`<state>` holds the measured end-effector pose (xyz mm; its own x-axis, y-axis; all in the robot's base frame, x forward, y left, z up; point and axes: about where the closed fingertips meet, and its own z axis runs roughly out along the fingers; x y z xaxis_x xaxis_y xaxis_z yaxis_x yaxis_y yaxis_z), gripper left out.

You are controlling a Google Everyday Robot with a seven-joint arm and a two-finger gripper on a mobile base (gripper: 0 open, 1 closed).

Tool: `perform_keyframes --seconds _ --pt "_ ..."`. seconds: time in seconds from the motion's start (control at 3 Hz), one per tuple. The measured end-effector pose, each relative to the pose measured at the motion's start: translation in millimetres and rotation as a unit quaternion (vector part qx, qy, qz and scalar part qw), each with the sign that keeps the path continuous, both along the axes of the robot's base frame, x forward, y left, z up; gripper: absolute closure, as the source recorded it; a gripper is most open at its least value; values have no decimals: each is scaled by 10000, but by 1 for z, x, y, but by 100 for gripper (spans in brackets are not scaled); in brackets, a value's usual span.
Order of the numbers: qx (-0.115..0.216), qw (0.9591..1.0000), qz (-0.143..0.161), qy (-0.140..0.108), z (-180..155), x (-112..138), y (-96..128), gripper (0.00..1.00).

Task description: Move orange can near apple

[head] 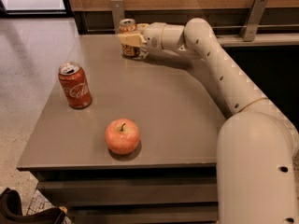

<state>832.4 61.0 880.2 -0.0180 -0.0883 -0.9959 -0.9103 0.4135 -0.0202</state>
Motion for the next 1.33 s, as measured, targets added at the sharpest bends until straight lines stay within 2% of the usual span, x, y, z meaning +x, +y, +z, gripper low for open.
perform_keyframes --seconds 0.33,0.67,1.0,1.33 --pt "1 10000 14 3 0 0 2 100" --pt "4 10000 16 -6 3 -2 1 100" --pt "-153 9997 -192 -96 25 -13 -23 100" --pt "-377 9977 -502 -275 59 -36 -56 100"
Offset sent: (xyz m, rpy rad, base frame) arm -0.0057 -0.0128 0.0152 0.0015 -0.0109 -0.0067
